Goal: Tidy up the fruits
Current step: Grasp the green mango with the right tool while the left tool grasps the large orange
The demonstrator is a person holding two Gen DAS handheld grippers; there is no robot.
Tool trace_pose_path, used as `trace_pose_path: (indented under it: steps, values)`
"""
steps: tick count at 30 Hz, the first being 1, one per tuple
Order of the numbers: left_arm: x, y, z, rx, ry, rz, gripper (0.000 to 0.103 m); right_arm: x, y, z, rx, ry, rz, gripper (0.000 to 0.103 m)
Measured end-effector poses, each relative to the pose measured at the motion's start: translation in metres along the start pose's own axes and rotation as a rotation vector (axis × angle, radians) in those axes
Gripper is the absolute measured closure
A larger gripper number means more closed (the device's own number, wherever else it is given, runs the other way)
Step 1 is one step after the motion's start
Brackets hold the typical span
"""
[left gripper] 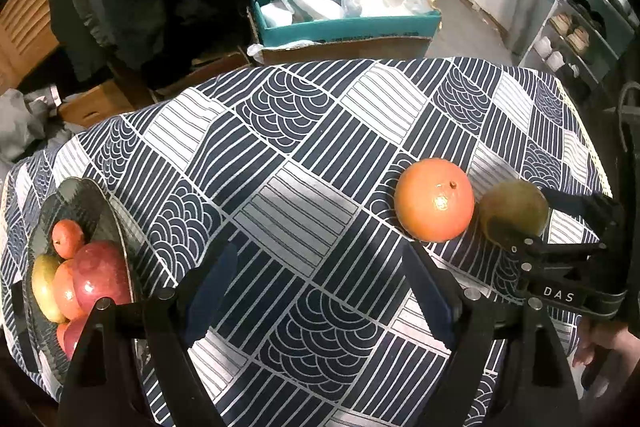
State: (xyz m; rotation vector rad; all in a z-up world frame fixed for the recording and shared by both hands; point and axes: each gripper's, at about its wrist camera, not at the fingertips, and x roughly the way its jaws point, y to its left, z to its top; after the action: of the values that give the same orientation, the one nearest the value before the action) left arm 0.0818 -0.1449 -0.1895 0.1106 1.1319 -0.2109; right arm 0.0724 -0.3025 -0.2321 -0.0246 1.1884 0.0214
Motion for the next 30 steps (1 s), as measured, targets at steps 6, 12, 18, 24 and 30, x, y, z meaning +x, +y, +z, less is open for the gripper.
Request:
trace_pose_path:
  steps: [6,12,18,24,30]
  values:
    - [0.005,-0.004,0.004,0.001,-0.003,-0.017,0.017,0.006,0.006,0.001,-0.045,0.016,-0.014,0.019]
    - [0.014,-0.007,0.004,0.006,0.018,-0.022,0.017,0.012,0.002,-0.001,-0.045,0.029,-0.009,0.019]
    - [0.014,-0.012,0.007,0.012,0.017,-0.030,0.017,0.016,-0.005,-0.002,0.004,0.012,0.025,0.019]
    - [0.014,-0.019,0.009,0.021,0.009,-0.048,0.017,0.013,-0.014,-0.004,0.048,-0.009,0.061,0.019]
    - [0.019,-0.029,0.014,0.021,0.007,-0.080,0.017,0.007,-0.027,-0.007,0.098,-0.032,0.034,0.019]
